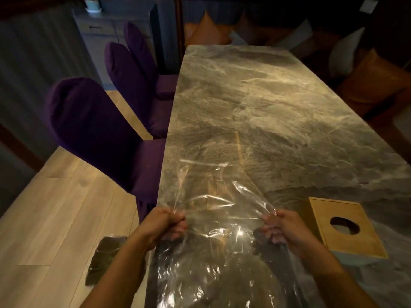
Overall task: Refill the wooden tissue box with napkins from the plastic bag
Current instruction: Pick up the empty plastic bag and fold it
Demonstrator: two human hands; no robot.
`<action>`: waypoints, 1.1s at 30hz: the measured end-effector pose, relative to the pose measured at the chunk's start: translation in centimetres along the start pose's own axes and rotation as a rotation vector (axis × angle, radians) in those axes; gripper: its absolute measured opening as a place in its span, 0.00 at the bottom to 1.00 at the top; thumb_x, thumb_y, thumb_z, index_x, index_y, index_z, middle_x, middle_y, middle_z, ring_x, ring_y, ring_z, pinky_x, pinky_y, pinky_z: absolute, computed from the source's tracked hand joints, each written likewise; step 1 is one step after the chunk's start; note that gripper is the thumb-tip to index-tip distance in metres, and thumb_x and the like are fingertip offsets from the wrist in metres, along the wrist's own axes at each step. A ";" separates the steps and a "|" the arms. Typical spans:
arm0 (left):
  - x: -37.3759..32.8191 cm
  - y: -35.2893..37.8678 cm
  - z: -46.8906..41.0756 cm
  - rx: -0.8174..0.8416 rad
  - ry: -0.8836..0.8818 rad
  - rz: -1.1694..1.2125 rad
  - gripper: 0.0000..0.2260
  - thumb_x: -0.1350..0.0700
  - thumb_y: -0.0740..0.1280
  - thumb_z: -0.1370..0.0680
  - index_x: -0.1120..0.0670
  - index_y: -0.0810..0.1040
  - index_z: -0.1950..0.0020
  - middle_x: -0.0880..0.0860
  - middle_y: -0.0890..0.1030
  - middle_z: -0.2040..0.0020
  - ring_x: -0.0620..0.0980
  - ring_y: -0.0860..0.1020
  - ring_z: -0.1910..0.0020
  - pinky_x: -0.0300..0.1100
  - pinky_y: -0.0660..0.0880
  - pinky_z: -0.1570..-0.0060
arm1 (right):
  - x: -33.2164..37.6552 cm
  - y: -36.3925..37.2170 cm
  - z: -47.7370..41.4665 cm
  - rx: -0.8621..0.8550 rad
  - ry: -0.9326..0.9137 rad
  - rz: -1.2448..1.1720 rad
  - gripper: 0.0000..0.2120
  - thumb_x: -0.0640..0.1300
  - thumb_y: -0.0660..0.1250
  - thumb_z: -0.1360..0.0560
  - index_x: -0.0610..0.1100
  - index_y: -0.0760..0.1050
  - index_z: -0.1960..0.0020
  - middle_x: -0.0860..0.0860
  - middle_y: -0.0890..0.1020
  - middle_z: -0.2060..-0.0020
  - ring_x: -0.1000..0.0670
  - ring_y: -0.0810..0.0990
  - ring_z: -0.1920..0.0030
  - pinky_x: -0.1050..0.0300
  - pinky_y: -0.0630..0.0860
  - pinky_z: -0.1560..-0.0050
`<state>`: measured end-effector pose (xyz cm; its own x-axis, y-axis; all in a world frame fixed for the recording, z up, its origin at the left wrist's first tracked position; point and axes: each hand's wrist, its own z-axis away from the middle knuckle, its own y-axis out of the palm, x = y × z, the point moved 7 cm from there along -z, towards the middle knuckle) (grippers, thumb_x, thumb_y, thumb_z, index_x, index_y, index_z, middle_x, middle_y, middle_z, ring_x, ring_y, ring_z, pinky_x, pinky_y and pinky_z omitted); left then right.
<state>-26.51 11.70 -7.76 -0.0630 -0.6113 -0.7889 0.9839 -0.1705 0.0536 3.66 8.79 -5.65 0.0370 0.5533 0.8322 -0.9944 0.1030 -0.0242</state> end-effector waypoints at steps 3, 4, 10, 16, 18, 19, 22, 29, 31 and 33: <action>-0.6 -0.3 -0.1 -0.060 0.106 -0.087 0.10 0.61 0.66 0.24 0.58 0.82 0.63 0.55 0.80 0.71 0.50 0.73 0.73 0.39 0.70 0.75 | 0.1 -0.4 0.2 0.075 0.014 -0.075 0.03 0.33 0.64 0.27 0.34 0.77 0.58 0.40 0.82 0.72 0.52 0.80 0.77 0.64 0.72 0.80; -1.1 -0.2 0.1 -0.059 0.126 -0.072 0.08 0.62 0.65 0.23 0.58 0.82 0.60 0.55 0.79 0.72 0.49 0.72 0.75 0.38 0.70 0.76 | 0.2 -0.8 0.2 0.086 0.017 -0.102 0.04 0.32 0.64 0.27 0.35 0.78 0.57 0.40 0.82 0.70 0.51 0.81 0.75 0.63 0.73 0.79; -3.8 0.3 0.6 -0.034 0.247 -0.022 0.11 0.70 0.61 0.24 0.61 0.82 0.59 0.53 0.78 0.73 0.45 0.74 0.77 0.35 0.72 0.76 | 2.0 -2.2 -0.5 0.124 -0.045 -0.179 0.16 0.24 0.57 0.28 0.36 0.80 0.65 0.43 0.83 0.73 0.50 0.83 0.72 0.60 0.80 0.71; -8.1 2.0 2.5 0.060 0.427 -0.162 0.22 0.81 0.54 0.34 0.60 0.73 0.79 0.49 0.74 0.80 0.41 0.72 0.77 0.29 0.69 0.74 | 5.0 -3.1 -0.9 0.102 -0.189 -0.041 0.26 0.17 0.50 0.33 0.37 0.75 0.79 0.42 0.80 0.74 0.48 0.80 0.69 0.65 0.75 0.75; -9.0 2.0 2.7 0.074 0.476 -0.183 0.20 0.81 0.56 0.33 0.60 0.72 0.78 0.52 0.76 0.76 0.42 0.75 0.74 0.29 0.72 0.71 | 5.7 -3.2 -1.0 0.099 -0.240 0.010 0.25 0.17 0.50 0.35 0.36 0.75 0.79 0.42 0.82 0.71 0.47 0.80 0.65 0.64 0.78 0.71; -9.2 1.7 2.6 0.066 0.488 -0.171 0.19 0.80 0.58 0.32 0.61 0.73 0.78 0.55 0.78 0.73 0.44 0.78 0.71 0.31 0.74 0.69 | 5.9 -3.2 -1.0 0.096 -0.252 0.026 0.25 0.17 0.50 0.35 0.36 0.75 0.79 0.41 0.83 0.69 0.47 0.81 0.65 0.63 0.79 0.69; -9.5 1.2 2.3 -0.008 0.463 -0.092 0.17 0.76 0.57 0.27 0.60 0.80 0.62 0.54 0.85 0.62 0.49 0.83 0.63 0.36 0.78 0.68 | 6.3 -3.2 -0.7 0.076 -0.281 0.032 0.23 0.18 0.50 0.35 0.34 0.75 0.78 0.37 0.82 0.65 0.47 0.82 0.66 0.62 0.80 0.69; -7.0 1.5 1.5 0.045 0.183 0.105 0.23 0.41 0.55 0.22 0.60 0.75 0.44 0.58 0.85 0.64 0.57 0.83 0.64 0.51 0.80 0.62 | 6.2 -4.0 -0.8 -0.008 -0.320 0.016 0.24 0.18 0.52 0.33 0.35 0.75 0.79 0.47 0.83 0.74 0.50 0.81 0.72 0.64 0.78 0.73; -6.9 2.0 1.9 0.037 0.218 -0.063 0.16 0.51 0.62 0.22 0.63 0.78 0.49 0.58 0.84 0.63 0.54 0.84 0.63 0.46 0.81 0.64 | 6.2 -4.3 -0.8 -0.018 -0.340 0.026 0.26 0.18 0.51 0.33 0.37 0.75 0.80 0.47 0.84 0.73 0.51 0.83 0.70 0.65 0.78 0.70; -7.3 2.1 2.0 -0.005 0.286 -0.148 0.08 0.60 0.66 0.25 0.65 0.79 0.53 0.58 0.84 0.63 0.52 0.83 0.64 0.41 0.80 0.66 | 6.5 -4.5 -0.8 -0.033 -0.374 0.077 0.24 0.19 0.53 0.34 0.38 0.76 0.79 0.42 0.86 0.65 0.45 0.83 0.60 0.60 0.80 0.61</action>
<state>-24.35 14.20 -0.67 -0.1569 -0.3381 -0.9279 0.9684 -0.2371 -0.0774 8.40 12.58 -0.55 -0.0828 0.2211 0.9717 -0.9889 0.1023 -0.1075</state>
